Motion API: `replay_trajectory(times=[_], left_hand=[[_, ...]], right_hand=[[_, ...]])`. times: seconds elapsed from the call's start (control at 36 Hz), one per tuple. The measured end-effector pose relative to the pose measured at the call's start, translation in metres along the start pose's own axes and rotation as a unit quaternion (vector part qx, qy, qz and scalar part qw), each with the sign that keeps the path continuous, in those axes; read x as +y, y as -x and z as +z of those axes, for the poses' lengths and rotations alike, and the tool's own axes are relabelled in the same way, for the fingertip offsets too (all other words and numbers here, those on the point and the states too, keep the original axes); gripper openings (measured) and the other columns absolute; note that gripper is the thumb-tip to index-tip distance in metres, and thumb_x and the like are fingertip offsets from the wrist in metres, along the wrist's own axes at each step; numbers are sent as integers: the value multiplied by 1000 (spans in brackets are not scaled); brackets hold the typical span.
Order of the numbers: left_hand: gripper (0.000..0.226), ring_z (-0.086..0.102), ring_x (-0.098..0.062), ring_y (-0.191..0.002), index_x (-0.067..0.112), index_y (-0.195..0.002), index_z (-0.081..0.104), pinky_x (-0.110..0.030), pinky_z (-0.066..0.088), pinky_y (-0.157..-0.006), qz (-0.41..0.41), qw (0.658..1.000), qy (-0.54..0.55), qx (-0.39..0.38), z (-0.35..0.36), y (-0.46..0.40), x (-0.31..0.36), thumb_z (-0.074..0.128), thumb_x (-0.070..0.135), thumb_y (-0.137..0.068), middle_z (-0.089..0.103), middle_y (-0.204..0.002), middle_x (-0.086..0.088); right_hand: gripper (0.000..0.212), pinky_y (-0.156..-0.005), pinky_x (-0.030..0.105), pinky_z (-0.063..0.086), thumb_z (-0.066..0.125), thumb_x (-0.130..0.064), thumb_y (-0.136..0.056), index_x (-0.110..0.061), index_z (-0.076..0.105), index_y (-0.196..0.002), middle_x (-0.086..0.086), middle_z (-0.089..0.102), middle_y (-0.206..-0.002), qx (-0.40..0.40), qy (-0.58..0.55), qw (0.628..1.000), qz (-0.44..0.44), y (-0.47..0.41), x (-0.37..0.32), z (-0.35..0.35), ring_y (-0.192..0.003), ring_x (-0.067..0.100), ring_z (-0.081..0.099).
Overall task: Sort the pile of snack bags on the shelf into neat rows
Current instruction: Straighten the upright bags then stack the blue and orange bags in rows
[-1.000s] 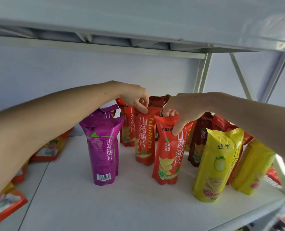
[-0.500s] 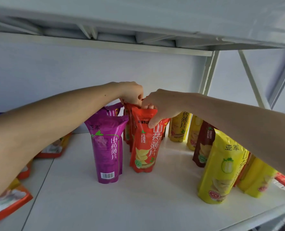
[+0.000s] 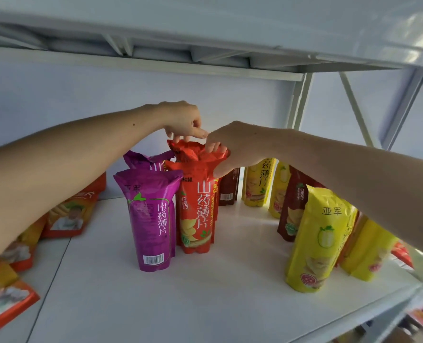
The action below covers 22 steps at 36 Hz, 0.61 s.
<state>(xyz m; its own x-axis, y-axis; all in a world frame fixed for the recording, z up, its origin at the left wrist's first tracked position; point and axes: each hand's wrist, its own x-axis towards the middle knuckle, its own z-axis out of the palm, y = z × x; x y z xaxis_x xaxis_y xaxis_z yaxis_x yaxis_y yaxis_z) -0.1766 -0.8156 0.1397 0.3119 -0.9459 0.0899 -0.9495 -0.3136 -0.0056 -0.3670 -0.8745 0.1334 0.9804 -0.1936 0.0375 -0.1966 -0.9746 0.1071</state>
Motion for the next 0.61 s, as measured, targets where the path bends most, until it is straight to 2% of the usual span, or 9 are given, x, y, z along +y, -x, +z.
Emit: replay_trajectory(times=[0.11,0.31,0.42,0.47,0.53,0.56,0.61], left_hand=[[41,70,-15,-66,12,-107,66,-28,54,-56,31,999,25,30,-7,-3,12,52,49,-95,72,-83,0],[39,70,-14,-74,15,-100,67,-27,55,-56,104,991,75,27,-15,-10,67,55,52,-92,73,-88,0],[41,67,-14,-81,15,-97,70,-28,57,-60,149,982,110,20,-11,-8,106,56,53,-91,70,-85,4],[41,66,-15,-90,16,-107,69,-32,59,-71,172,977,127,19,-5,-8,124,57,52,-91,69,-96,4],[42,62,-11,-104,20,-121,65,-31,54,-87,203,969,139,22,1,-10,143,58,49,-91,67,-115,6],[43,59,-9,-110,21,-126,62,-25,49,-90,219,964,148,16,4,-11,152,58,46,-92,63,-123,8],[45,53,-4,-115,23,-133,56,-20,41,-88,247,955,164,-2,13,-13,171,58,42,-93,57,-128,15]], right_hand=[[47,-90,32,49,75,-46,-77,-25,62,-117,-10,64,-111,12,-28,999,40,28,13,-10,-101,11,61],[32,-88,24,46,75,-46,-79,-31,67,-105,-22,66,-98,21,-52,993,104,95,58,-32,-95,-3,62],[29,-91,28,45,72,-50,-79,-34,67,-103,-24,66,-98,-2,-40,990,133,124,79,-30,-98,0,61],[35,-96,32,47,72,-55,-76,-33,69,-104,-21,69,-100,-20,-47,989,139,136,87,-27,-98,1,62],[41,-97,33,47,73,-61,-69,-36,69,-101,-21,69,-100,-34,-73,987,137,148,92,-23,-99,3,63],[42,-96,31,47,74,-62,-66,-37,69,-100,-21,69,-100,-44,-82,987,130,154,94,-20,-100,2,64],[43,-89,18,45,78,-58,-66,-37,68,-102,-23,68,-101,-61,-75,989,113,164,97,-13,-99,-1,62]])
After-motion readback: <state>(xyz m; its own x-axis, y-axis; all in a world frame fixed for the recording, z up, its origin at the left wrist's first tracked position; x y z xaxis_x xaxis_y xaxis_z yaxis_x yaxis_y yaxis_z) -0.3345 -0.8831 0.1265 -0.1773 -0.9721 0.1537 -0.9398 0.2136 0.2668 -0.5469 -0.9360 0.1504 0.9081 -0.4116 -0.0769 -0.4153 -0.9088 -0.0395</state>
